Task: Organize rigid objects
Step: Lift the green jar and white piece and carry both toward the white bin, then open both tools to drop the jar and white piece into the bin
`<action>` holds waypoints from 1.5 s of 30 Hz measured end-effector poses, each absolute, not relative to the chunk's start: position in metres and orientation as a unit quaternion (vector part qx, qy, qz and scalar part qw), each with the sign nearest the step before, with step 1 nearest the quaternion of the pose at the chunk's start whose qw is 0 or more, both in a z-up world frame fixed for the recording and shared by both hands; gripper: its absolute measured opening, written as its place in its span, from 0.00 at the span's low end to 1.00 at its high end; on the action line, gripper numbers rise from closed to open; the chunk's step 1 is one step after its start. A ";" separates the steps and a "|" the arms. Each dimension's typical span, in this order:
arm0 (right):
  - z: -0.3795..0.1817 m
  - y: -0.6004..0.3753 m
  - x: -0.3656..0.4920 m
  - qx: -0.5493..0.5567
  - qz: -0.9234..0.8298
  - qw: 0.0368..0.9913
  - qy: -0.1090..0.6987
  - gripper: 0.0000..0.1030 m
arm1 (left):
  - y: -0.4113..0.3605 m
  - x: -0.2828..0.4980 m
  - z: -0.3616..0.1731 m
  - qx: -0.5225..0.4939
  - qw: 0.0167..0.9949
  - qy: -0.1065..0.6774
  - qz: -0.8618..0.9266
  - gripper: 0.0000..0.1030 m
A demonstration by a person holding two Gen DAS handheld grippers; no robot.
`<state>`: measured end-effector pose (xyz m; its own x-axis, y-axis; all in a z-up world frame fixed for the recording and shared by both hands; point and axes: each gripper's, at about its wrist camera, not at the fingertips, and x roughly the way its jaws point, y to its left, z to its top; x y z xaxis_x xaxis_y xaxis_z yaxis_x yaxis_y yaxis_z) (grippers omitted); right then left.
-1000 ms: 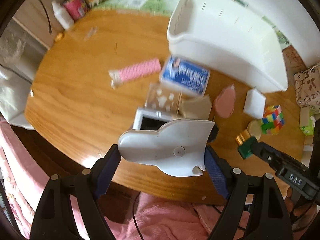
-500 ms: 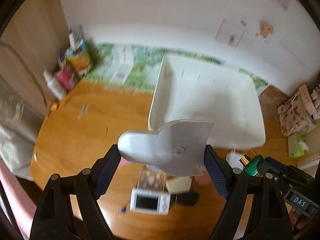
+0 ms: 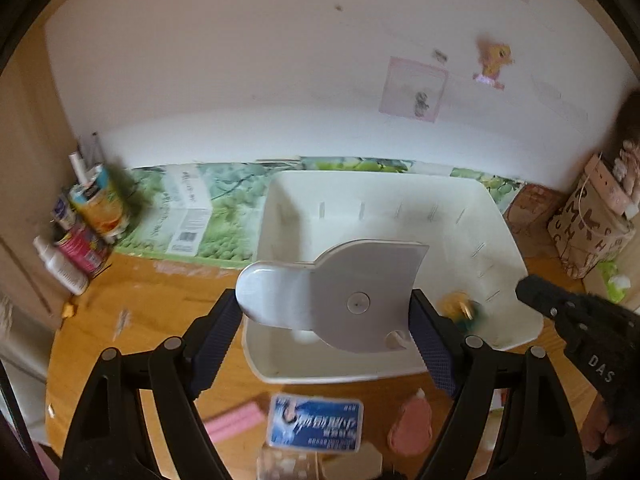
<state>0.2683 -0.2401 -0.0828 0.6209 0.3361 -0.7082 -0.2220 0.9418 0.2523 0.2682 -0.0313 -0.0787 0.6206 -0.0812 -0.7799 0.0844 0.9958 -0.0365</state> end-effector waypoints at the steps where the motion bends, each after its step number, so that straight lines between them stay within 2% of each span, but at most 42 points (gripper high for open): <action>1: -0.085 -0.240 0.271 0.066 0.155 0.899 0.405 0.05 | -0.035 0.273 -0.084 0.004 0.898 0.437 -0.049 0.82; 8: -0.098 -0.248 0.281 0.075 0.137 0.898 0.411 0.05 | -0.054 0.291 -0.102 0.024 0.894 0.443 -0.052 0.82; 17: -0.098 -0.261 0.278 0.088 0.127 0.903 0.401 0.07 | -0.067 0.293 -0.099 0.038 0.899 0.433 -0.056 0.82; 24: -0.087 -0.268 0.267 0.098 0.130 0.910 0.382 0.37 | -0.065 0.279 -0.086 0.025 0.900 0.430 -0.059 0.82; 31: -0.064 -0.274 0.245 0.097 0.141 0.923 0.345 0.55 | -0.062 0.254 -0.062 0.031 0.912 0.406 -0.055 0.82; 34: -0.051 -0.278 0.231 0.100 0.145 0.930 0.321 0.68 | -0.060 0.238 -0.050 0.026 0.921 0.384 -0.050 0.82; 37: -0.038 -0.282 0.216 0.101 0.153 0.939 0.291 0.77 | -0.057 0.224 -0.039 0.015 0.926 0.374 -0.046 0.82; 45: -0.015 -0.287 0.175 0.082 0.161 0.956 0.233 0.80 | -0.050 0.187 -0.020 -0.010 0.928 0.371 -0.026 0.82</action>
<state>0.1750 -0.2871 -0.0153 0.8397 0.3456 -0.4189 -0.2697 0.9349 0.2308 0.1868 -0.0501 -0.0199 0.7232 -0.0552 -0.6884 0.0404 0.9985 -0.0376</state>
